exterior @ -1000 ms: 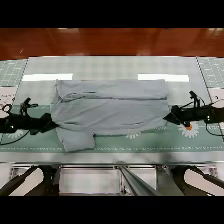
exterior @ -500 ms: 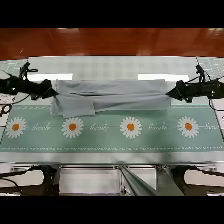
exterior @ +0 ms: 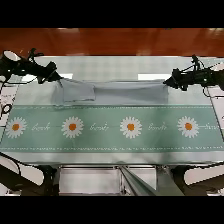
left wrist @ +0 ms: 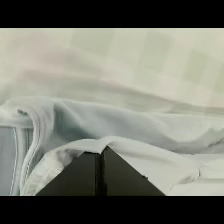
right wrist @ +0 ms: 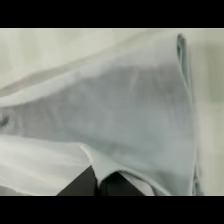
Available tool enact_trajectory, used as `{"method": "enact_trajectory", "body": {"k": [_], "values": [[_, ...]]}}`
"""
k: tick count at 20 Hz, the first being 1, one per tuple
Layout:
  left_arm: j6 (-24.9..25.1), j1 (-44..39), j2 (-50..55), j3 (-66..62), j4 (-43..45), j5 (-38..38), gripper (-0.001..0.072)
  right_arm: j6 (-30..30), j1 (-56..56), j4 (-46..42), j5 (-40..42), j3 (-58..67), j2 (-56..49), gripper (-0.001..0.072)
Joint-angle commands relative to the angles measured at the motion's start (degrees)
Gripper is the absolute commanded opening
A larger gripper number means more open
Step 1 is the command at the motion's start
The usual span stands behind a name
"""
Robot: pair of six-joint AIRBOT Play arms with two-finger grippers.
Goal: Fold the shirts.
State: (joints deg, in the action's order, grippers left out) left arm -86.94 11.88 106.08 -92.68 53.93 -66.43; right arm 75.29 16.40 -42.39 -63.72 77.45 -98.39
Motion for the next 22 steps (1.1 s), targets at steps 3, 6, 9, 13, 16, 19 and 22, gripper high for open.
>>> {"method": "enact_trajectory", "body": {"k": [3,6,9,13,16,19,22], "values": [[-0.1,-1.3,3.8,-2.6,-1.0,-0.8,0.0033,3.4,-0.2,1.6,4.6,2.1,-3.3,0.0408],[0.3,-0.3,3.8,-5.8,0.8,-7.6,0.0508,3.1,0.9,0.3,2.3,2.1,-1.8,0.0415],[0.8,2.7,-0.7,-8.1,5.1,-12.3,0.0508,3.5,5.8,-1.6,-3.3,2.1,3.1,0.0414],[5.9,5.3,-14.9,-2.2,11.1,-10.6,0.0508,8.7,12.0,-18.8,-4.2,-0.2,13.8,0.0413],[4.4,5.2,-30.7,14.7,8.3,5.6,0.0508,7.7,15.1,-20.3,-0.5,-9.1,17.5,0.0413],[4.4,1.3,-43.3,31.9,4.4,13.4,0.0508,0.3,15.3,-11.2,3.0,-16.1,14.8,0.0418],[4.4,-3.5,-48.3,40.7,4.3,13.9,0.0508,-9.1,15.3,3.0,2.3,-16.1,8.2,0.0419]]}}
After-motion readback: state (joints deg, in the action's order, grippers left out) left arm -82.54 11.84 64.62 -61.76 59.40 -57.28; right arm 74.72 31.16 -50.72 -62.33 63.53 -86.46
